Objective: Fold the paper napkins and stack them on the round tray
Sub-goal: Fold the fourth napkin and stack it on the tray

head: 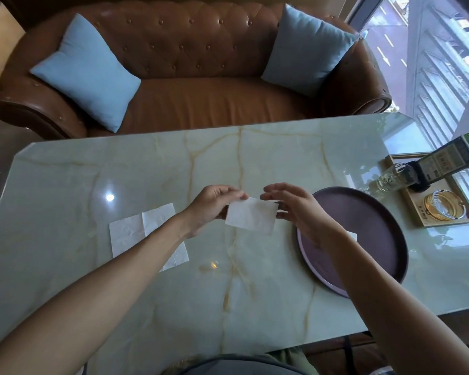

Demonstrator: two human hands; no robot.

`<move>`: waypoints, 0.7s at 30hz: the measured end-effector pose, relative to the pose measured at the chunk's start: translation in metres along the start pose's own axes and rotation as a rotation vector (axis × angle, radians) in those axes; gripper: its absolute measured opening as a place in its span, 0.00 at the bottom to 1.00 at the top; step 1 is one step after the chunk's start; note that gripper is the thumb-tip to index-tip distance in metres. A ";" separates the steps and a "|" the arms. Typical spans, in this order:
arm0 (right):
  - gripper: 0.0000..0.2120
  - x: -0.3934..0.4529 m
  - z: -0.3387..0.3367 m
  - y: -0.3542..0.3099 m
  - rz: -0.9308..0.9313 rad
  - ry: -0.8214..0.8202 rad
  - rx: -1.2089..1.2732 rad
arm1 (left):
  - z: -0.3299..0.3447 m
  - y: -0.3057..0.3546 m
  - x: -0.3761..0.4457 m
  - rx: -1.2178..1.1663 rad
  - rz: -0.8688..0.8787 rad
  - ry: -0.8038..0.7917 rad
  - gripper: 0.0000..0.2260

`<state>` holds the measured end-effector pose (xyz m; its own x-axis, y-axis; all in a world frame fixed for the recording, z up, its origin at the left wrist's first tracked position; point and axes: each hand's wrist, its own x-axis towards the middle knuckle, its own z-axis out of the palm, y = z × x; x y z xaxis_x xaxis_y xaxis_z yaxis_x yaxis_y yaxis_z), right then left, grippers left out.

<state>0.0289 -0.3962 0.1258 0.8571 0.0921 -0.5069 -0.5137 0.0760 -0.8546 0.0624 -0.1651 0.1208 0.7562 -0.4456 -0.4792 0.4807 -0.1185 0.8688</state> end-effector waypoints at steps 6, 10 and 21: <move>0.08 0.004 0.004 -0.005 -0.036 -0.151 -0.494 | 0.005 0.000 0.005 0.213 0.138 0.044 0.10; 0.09 0.007 0.000 -0.010 -0.101 -0.143 -0.661 | 0.008 0.007 0.012 0.348 0.106 -0.039 0.13; 0.12 -0.011 -0.036 -0.016 -0.100 -0.160 -0.802 | 0.043 0.018 0.033 0.577 0.105 -0.126 0.10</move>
<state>0.0294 -0.4338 0.1414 0.8499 0.2675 -0.4539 -0.1984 -0.6356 -0.7461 0.0771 -0.2205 0.1257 0.7112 -0.5784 -0.3995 0.0608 -0.5156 0.8547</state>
